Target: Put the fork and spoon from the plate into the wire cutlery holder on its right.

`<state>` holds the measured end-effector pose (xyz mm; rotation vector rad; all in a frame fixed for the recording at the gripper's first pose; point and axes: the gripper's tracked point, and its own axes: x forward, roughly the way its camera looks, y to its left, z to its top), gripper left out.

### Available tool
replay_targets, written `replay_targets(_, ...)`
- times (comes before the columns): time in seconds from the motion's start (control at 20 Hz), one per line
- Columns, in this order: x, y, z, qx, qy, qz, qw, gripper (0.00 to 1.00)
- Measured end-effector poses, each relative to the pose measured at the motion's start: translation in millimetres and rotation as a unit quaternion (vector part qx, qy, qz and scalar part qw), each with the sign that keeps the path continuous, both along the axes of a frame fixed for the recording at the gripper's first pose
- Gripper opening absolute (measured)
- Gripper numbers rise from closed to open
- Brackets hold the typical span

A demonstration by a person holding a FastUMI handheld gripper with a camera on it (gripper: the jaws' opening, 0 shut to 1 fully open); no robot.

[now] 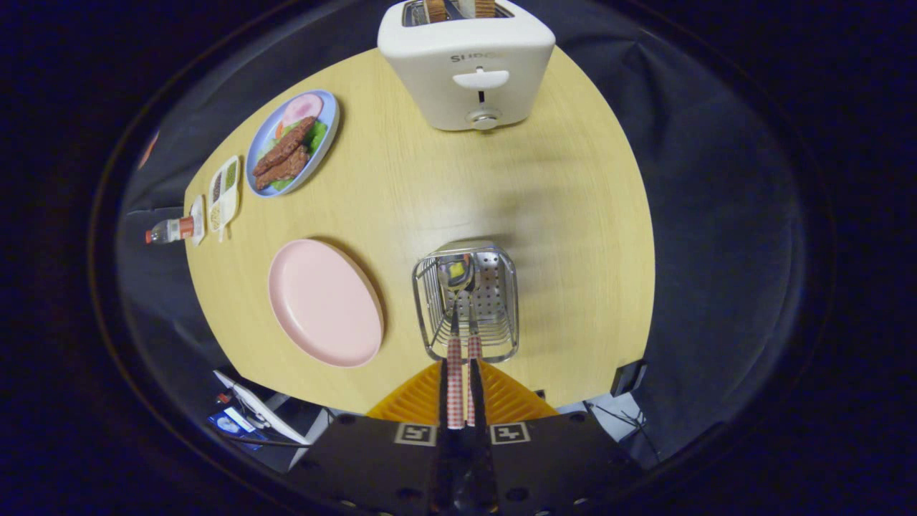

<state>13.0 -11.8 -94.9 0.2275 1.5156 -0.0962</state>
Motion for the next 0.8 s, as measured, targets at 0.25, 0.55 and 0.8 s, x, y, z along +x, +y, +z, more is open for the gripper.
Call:
replay_targets(0.25,14,16,26,0.013,-0.098,0.050,0.994,0.37)
replay_targets(0.55,28,28,75,0.002,-0.295,0.071,0.953,0.86)
replay_targets(0.8,11,35,139,0.025,-0.514,0.062,0.855,0.88)
